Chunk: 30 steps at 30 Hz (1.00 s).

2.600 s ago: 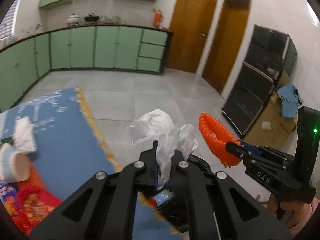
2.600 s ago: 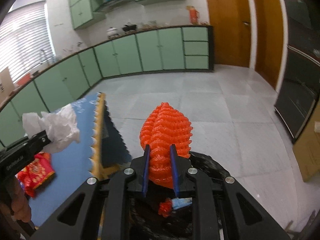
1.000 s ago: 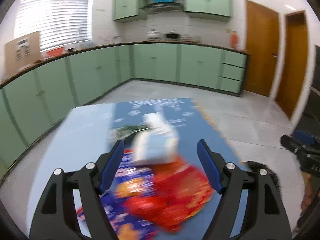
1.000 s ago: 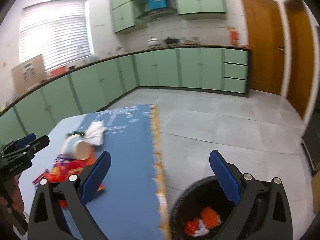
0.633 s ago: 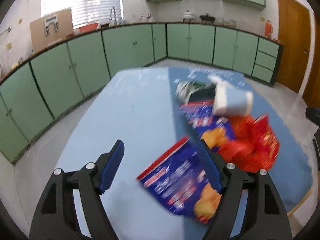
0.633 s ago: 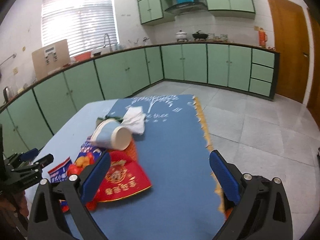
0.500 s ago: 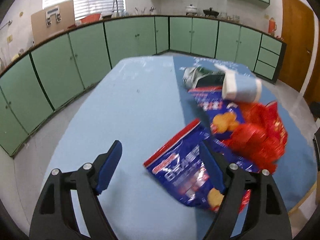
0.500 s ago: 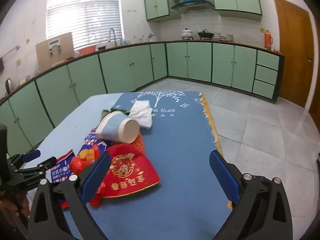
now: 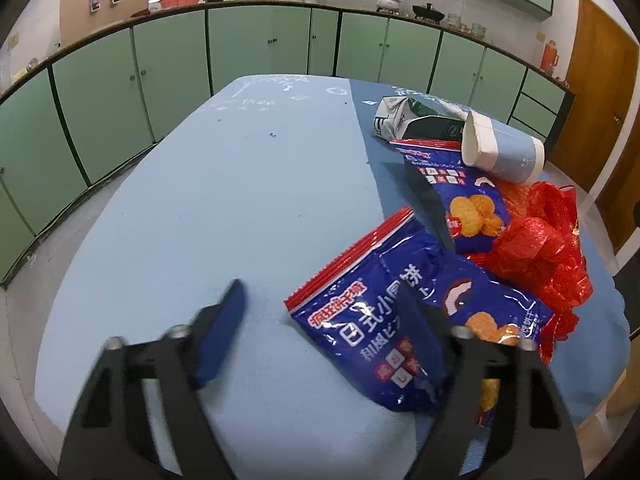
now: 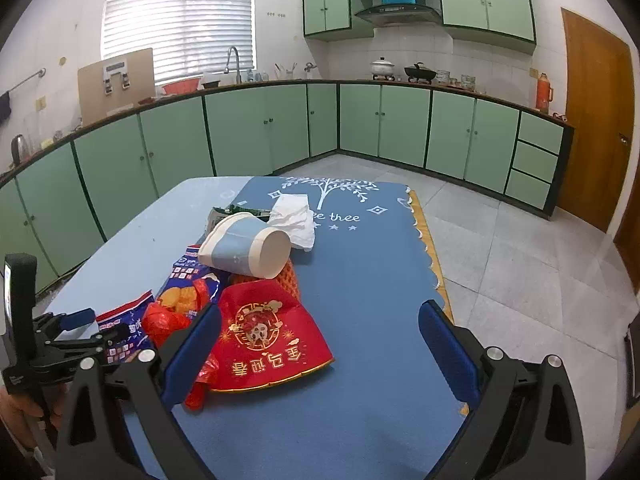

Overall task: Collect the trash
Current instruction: 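Return the left tool to the table and grasp the blue snack bag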

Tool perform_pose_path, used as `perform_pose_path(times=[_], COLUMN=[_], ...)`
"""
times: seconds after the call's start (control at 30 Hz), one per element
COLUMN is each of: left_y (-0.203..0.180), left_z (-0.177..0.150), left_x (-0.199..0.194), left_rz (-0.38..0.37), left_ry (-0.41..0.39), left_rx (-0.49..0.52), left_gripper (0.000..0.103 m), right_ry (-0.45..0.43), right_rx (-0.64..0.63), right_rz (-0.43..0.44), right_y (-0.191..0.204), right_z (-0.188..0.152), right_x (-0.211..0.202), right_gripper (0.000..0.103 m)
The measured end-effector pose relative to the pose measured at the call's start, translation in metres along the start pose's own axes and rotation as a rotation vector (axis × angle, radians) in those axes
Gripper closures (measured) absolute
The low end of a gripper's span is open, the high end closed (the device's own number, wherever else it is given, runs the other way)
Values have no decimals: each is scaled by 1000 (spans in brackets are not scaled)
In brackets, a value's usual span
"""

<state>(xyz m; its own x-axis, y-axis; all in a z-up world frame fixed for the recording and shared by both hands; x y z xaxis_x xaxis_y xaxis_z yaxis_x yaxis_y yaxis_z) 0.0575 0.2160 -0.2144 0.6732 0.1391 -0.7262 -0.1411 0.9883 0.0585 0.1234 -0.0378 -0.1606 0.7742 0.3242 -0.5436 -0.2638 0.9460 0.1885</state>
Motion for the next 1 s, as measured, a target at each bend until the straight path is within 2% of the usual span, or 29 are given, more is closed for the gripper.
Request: perform_pose_path(times=[0.03, 0.07, 0.1, 0.17, 0.33, 0.53, 0.63, 0.73, 0.83, 0.87, 0.9, 0.97, 1.0], left_y=[0, -1, -1, 0, 5, 16, 22, 19, 15, 14, 13, 14, 14], left_z=[1, 2, 3, 5, 13, 28, 32, 29, 20, 17, 15, 12, 11], left_x=[-1, -1, 0, 0, -13, -30, -36, -31, -18, -15, -12, -9, -8], left_rz=[-3, -9, -8, -14, -17, 57, 66, 54, 15, 8, 5, 4, 2], left_ry=[-2, -3, -2, -3, -49, -115, -131, -108, -55, -40, -33, -29, -29], left_rx=[-1, -1, 0, -12, -45, -47, -58, -47, -53, -54, -56, -66, -70], left_gripper=[51, 67, 79, 95, 103, 103, 103, 103, 98, 92, 73, 52, 51], right_ry=[2, 3, 5, 6, 6, 5, 2, 4, 8, 8, 7, 9, 11], right_rx=[-2, -3, -4, -8, -11, -7, -5, -1, -6, -7, -5, 0, 3], right_rz=[-1, -2, -2, -2, -4, -3, -2, 4, 4, 3, 2, 0, 0], right_y=[0, 0, 0, 0, 2, 3, 2, 1, 2, 2, 1, 0, 0], right_z=[0, 0, 0, 0, -1, -2, 0, 0, -1, -1, -1, 0, 0], right_x=[1, 1, 1, 1, 1, 1, 1, 1, 2, 2, 2, 2, 3], right_gripper=[6, 6, 6, 6, 7, 7, 7, 7, 7, 7, 7, 7, 7])
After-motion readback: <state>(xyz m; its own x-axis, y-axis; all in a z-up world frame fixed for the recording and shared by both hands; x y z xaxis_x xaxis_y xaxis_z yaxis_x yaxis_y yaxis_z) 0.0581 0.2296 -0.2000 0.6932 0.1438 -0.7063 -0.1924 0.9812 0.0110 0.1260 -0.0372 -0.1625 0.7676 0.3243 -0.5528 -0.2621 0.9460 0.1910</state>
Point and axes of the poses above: each gripper's, at about its wrist camera, not at the fingertips, and x roughly the way its jaws point, y to its left, z to its top, the point moved 4 cm from there along x, roughly the way its jaws point, and after that the axes turned 11 degrees about x, right-handed, at the moved point
